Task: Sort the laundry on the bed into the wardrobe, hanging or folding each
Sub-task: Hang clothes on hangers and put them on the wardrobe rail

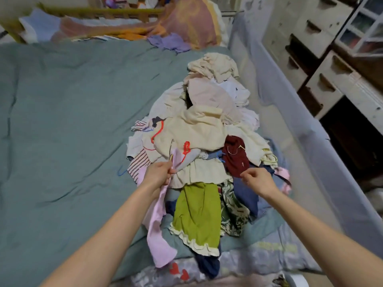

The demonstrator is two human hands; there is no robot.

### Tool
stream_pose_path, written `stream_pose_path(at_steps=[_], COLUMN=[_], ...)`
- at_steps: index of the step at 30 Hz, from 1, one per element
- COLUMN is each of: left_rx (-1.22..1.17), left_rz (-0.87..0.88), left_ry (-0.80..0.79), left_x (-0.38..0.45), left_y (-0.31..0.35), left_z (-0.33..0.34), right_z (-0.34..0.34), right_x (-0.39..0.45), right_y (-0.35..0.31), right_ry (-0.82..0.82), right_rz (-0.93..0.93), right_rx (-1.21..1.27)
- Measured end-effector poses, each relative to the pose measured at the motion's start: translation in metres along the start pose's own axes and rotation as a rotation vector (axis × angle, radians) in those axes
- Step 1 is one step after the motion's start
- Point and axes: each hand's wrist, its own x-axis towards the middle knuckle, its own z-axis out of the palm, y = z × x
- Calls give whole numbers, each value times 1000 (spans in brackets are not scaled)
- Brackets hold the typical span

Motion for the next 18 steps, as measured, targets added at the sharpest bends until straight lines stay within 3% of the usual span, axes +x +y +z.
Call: stream_pose_path(at_steps=[9, 18], left_rx=[-176, -88], left_rz=[-86, -156], left_ry=[20, 19], left_x=[75, 125], left_y=[9, 5], left_z=[89, 162], right_z=[-5, 11], right_x=[141, 243], right_y=[50, 79], right_ry=[-12, -236], right_rz=[10, -139], right_rx=[-207, -291])
